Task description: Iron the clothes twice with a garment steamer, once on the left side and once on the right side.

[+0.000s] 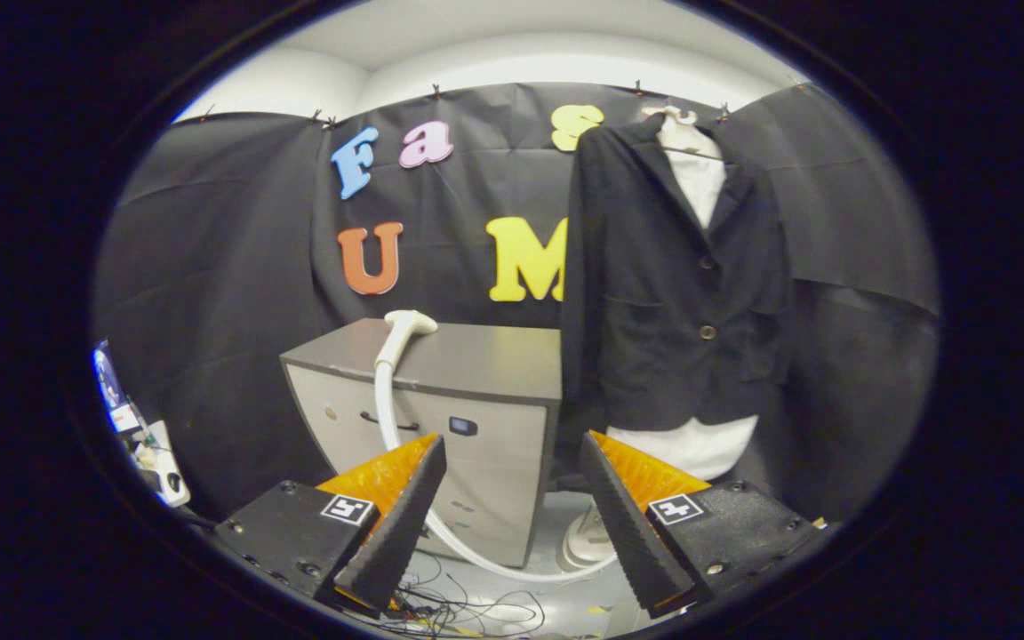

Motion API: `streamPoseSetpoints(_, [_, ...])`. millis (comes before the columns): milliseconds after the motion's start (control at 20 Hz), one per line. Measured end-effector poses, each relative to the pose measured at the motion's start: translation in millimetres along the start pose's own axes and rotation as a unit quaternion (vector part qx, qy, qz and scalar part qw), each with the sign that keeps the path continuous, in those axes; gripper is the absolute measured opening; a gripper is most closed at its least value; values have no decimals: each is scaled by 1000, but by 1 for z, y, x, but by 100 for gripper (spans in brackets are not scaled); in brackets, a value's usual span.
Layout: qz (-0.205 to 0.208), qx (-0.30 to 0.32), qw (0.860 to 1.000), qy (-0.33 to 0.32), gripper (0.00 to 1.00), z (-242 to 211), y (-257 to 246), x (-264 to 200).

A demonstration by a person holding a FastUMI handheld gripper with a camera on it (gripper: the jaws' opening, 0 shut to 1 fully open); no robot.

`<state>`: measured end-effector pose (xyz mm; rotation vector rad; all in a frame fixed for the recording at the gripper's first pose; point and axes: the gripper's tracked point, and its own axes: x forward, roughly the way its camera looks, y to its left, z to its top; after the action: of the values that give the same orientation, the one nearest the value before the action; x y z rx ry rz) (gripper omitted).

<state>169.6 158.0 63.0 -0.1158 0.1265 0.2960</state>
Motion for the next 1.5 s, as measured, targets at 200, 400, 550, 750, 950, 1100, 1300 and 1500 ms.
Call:
streamPoseSetpoints(200, [59,-16,998,16,97,36,49,91])
streamPoseSetpoints(400, [111,-20,993,44,97,57,101,165])
streamPoseSetpoints(550, [140,-22,987,82,95,56,138,212])
streamPoseSetpoints(750, [147,-44,982,112,93,48,165,261])
streamPoseSetpoints(950, [143,-56,978,141,83,33,175,284])
streamPoseSetpoints(1100, [129,-69,980,132,75,34,177,290])
streamPoseSetpoints(1300, [117,-59,982,137,72,36,183,293])
streamPoseSetpoints(1500, [103,-32,982,153,44,38,188,291])
